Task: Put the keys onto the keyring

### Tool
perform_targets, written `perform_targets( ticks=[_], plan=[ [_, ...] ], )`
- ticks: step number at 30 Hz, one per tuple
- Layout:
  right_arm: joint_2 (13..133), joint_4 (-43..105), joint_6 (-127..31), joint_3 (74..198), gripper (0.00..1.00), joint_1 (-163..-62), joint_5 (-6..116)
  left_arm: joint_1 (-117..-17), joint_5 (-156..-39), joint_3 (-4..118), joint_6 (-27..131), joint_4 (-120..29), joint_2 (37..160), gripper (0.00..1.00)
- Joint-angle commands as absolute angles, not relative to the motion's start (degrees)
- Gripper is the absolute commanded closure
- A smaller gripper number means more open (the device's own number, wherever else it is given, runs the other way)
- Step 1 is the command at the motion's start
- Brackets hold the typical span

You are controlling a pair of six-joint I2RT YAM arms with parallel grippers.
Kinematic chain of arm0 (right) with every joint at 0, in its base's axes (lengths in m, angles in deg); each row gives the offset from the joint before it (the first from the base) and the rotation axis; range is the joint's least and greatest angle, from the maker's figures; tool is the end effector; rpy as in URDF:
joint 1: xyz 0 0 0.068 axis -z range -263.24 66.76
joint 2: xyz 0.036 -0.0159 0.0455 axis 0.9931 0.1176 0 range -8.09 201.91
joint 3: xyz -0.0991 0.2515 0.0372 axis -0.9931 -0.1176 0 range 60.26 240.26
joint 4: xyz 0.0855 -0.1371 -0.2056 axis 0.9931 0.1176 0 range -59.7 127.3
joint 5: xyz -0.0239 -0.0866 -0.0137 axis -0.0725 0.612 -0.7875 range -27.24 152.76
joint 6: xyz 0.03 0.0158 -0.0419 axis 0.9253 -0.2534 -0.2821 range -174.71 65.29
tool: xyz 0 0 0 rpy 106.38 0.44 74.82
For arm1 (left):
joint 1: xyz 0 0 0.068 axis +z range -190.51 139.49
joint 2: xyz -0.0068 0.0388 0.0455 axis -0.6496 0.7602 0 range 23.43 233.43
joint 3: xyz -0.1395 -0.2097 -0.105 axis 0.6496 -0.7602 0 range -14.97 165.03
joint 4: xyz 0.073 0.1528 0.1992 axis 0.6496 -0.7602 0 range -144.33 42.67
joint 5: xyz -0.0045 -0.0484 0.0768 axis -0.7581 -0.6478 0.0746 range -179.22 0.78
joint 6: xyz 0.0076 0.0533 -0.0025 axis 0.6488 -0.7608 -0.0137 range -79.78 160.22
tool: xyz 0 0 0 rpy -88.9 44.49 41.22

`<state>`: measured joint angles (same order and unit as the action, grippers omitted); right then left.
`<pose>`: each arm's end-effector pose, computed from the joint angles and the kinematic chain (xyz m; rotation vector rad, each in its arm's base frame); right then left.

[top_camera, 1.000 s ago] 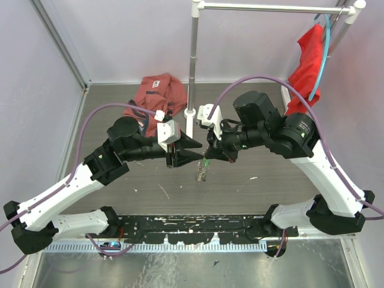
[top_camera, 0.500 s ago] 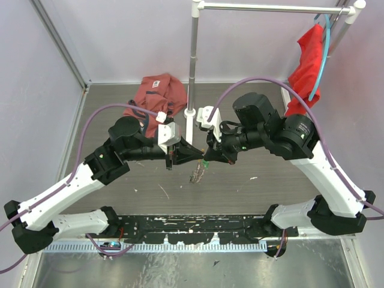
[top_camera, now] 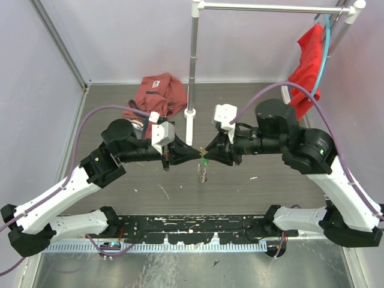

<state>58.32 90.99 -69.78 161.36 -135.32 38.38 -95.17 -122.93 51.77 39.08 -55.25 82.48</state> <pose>0.0974 0.1488 0.4977 -1.3737 1.5657 0.8322 0.1126 -0.1930 0.4318 1.1993 1.2123 -1.1738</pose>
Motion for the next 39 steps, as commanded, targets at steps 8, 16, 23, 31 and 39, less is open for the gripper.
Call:
perform_targets(
  ticks=[8,16,23,31,39],
  plan=[
    [42.94,55.41,-53.27,141.97,0.64,-135.62,45.37,-95.42,-116.81,42.53,47.64,-36.63,72.58,1.0],
    [38.93,37.39,-38.5,129.14,0.63,-135.65,43.2,-95.35,-114.7,39.88,50.83,-30.13,70.6,1.0],
    [37.95,32.82,-35.42,126.7,0.63,-135.62,43.97,-95.4,-115.71,39.87,51.44,-29.15,70.61,1.0],
    [38.05,30.76,-35.38,125.82,0.67,-135.63,39.59,-95.42,-115.76,39.7,51.53,-28.89,70.8,1.0],
    [38.74,31.99,-35.64,125.78,0.67,-135.63,38.76,-95.44,-116.3,39.96,51.53,-28.71,70.79,1.0]
  ],
)
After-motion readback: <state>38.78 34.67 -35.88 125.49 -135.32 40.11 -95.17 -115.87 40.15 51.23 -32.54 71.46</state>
